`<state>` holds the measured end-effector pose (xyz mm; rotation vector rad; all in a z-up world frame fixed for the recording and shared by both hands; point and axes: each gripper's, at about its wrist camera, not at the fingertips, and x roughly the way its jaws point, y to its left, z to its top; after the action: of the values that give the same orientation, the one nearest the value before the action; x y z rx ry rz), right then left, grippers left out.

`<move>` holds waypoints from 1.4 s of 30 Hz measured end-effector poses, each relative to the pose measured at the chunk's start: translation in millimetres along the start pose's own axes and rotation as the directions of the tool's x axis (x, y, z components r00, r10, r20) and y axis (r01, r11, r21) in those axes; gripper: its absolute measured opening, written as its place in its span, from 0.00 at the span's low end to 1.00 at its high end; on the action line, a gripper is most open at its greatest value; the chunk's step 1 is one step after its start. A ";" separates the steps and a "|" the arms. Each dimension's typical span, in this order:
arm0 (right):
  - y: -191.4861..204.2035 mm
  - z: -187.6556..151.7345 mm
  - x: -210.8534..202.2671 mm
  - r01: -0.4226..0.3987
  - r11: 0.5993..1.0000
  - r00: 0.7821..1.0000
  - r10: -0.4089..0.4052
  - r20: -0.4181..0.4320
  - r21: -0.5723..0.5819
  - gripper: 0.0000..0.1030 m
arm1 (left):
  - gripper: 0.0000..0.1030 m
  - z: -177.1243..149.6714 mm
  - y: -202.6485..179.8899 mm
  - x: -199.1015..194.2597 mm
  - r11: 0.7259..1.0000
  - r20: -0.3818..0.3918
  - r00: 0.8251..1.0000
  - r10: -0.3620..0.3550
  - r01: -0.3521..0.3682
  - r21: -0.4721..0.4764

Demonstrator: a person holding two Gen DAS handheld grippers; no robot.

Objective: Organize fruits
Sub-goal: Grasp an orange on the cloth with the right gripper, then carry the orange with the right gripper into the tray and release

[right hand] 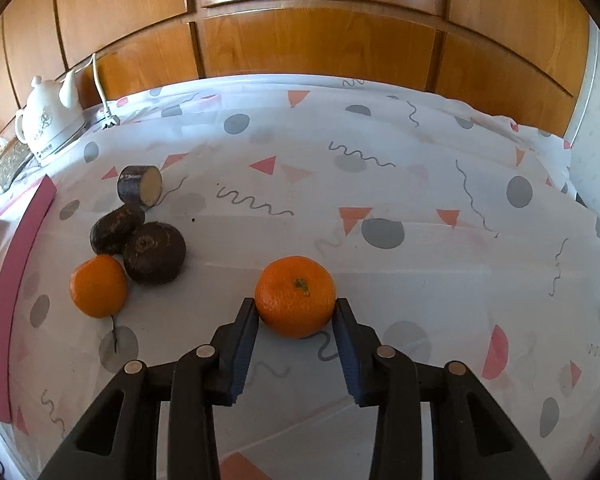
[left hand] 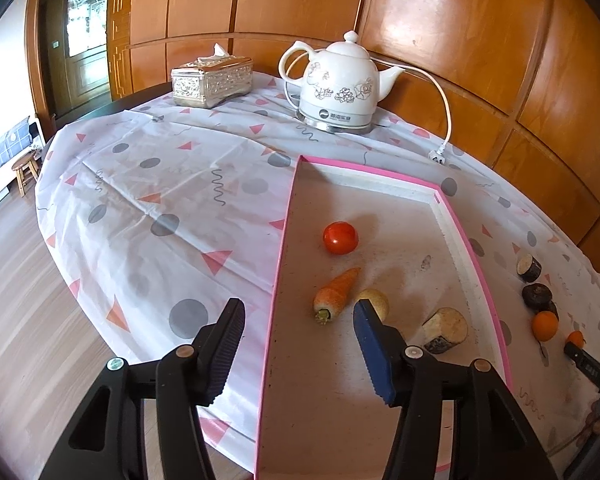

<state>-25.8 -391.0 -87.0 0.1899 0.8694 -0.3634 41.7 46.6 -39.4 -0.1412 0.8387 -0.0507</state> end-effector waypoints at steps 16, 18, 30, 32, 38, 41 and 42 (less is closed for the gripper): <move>9.3 -19.3 -29.8 -0.079 0.997 0.997 0.079 0.007 -0.014 0.37 | 0.59 -0.8 4.6 -6.7 1.000 0.009 1.000 0.013 -0.013 -0.022; 17.1 -22.0 -37.0 -0.110 0.994 0.994 0.110 0.014 -0.025 0.37 | 0.59 -1.3 4.3 -7.7 1.000 0.014 1.000 0.011 -0.011 -0.021; 143.5 -26.5 -85.8 -0.363 0.866 0.923 0.386 -0.002 -0.343 0.37 | 0.59 -1.7 10.0 -5.9 0.999 0.004 1.000 0.017 -0.017 -0.050; 161.6 -29.2 -92.6 -0.386 0.838 0.909 0.416 -0.008 -0.385 0.37 | 0.59 -1.6 8.5 -8.2 0.999 0.018 1.000 0.017 -0.017 -0.043; 207.2 -33.2 -97.5 -0.451 0.767 0.875 0.480 -0.060 -0.455 0.37 | 0.59 -0.3 8.2 -6.5 0.998 0.004 1.000 -0.003 0.003 -0.057; 215.1 -34.5 -98.6 -0.444 0.751 0.877 0.477 -0.065 -0.488 0.37 | 0.59 2.4 12.8 -8.3 0.997 0.019 1.000 0.001 0.001 -0.074; 216.4 -33.9 -98.4 -0.446 0.749 0.876 0.479 -0.066 -0.489 0.37 | 0.59 2.8 14.6 -9.5 0.997 0.026 1.000 0.006 -0.004 -0.079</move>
<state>-24.2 -158.0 -28.9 -0.0852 0.7932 0.3281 37.3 62.3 -32.7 -0.2137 0.8147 -0.0110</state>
